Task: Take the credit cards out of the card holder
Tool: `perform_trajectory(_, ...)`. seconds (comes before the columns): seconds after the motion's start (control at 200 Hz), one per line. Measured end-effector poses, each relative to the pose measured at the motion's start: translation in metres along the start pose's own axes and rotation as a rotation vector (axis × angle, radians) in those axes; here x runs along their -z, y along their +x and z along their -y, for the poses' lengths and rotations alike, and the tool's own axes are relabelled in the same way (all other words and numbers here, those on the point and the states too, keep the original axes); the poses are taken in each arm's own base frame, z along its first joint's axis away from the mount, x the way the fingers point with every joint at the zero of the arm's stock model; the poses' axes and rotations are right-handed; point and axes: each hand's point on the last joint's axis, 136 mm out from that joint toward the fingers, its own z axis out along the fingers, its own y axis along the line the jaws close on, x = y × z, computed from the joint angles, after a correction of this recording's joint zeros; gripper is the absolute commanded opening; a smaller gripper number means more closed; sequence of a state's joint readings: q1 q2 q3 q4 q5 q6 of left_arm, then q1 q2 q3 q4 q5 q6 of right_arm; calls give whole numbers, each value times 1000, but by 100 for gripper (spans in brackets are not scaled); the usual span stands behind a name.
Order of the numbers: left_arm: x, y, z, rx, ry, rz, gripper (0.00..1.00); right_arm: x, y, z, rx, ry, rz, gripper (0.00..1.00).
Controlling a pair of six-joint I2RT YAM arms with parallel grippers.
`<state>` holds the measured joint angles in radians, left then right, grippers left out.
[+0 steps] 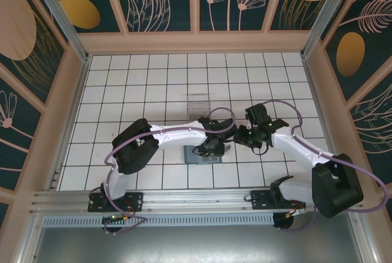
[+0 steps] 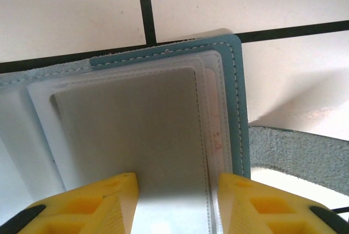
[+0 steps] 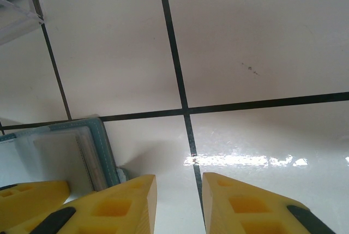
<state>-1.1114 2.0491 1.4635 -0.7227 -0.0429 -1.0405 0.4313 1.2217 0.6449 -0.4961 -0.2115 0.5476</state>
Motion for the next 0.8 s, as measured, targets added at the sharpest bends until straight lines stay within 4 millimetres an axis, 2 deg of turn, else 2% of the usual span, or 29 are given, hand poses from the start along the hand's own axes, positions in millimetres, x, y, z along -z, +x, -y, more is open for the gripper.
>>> perform_trajectory(0.46, -1, -1, -2, 0, -4, 6, 28, 0, 0, 0, 0, 0, 0, 29)
perform_trajectory(0.801, 4, -4, -20, 13, -32, 37, 30, 0, 2, -3, -1, -15, -10, 29)
